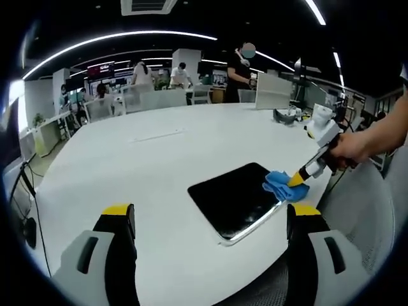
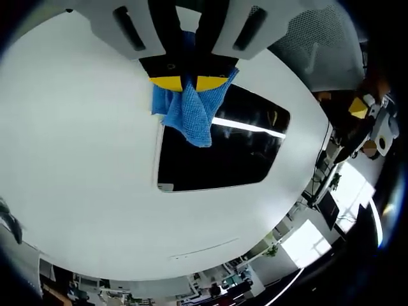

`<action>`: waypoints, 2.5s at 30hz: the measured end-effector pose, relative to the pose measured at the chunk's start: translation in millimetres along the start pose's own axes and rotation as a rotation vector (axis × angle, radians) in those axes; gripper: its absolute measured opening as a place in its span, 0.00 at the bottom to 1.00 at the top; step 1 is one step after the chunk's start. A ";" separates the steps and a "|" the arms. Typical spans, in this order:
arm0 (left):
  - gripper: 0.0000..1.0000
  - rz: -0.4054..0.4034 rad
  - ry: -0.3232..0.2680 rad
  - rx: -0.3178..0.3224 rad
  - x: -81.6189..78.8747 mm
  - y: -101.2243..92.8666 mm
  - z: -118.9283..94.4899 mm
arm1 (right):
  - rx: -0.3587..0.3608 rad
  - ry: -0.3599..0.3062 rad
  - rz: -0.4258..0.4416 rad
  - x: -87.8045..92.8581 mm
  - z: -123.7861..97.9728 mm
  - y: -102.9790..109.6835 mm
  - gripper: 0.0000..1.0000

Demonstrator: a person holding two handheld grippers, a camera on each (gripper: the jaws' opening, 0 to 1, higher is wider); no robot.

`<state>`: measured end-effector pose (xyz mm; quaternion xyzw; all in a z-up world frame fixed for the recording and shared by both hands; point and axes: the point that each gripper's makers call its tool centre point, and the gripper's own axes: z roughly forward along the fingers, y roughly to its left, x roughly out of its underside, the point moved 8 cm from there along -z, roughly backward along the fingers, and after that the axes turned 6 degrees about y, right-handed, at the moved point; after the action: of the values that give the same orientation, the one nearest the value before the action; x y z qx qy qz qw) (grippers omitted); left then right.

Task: Wipe the mirror surface with the cleaning cloth until all visible marks leave the cleaned area.

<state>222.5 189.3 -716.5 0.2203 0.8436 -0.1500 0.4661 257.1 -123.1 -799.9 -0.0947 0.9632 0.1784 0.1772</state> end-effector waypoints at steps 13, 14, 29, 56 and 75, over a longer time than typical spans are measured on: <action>0.99 -0.005 0.000 -0.024 0.9 4.6 1.8 | 0.027 -0.020 -0.018 -15.2 6.0 -2.2 0.00; 0.99 -0.003 -0.001 -0.025 1.0 5.1 1.9 | 0.028 -0.021 -0.018 -17.0 6.9 -2.9 0.00; 0.99 -0.036 -0.007 -0.034 3.2 10.5 2.2 | 0.043 -0.037 -0.023 -49.7 17.4 -11.7 0.00; 0.99 -0.045 0.018 -0.040 8.3 11.4 2.9 | 0.067 -0.046 -0.087 -97.5 34.7 -23.1 0.00; 0.99 -0.044 -0.030 -0.041 0.5 5.9 0.8 | 0.094 -0.066 -0.126 -112.2 40.4 -23.2 0.00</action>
<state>225.9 194.2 -717.6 0.1898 0.8442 -0.1463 0.4795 378.3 -115.8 -800.3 -0.1405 0.9564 0.1243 0.2240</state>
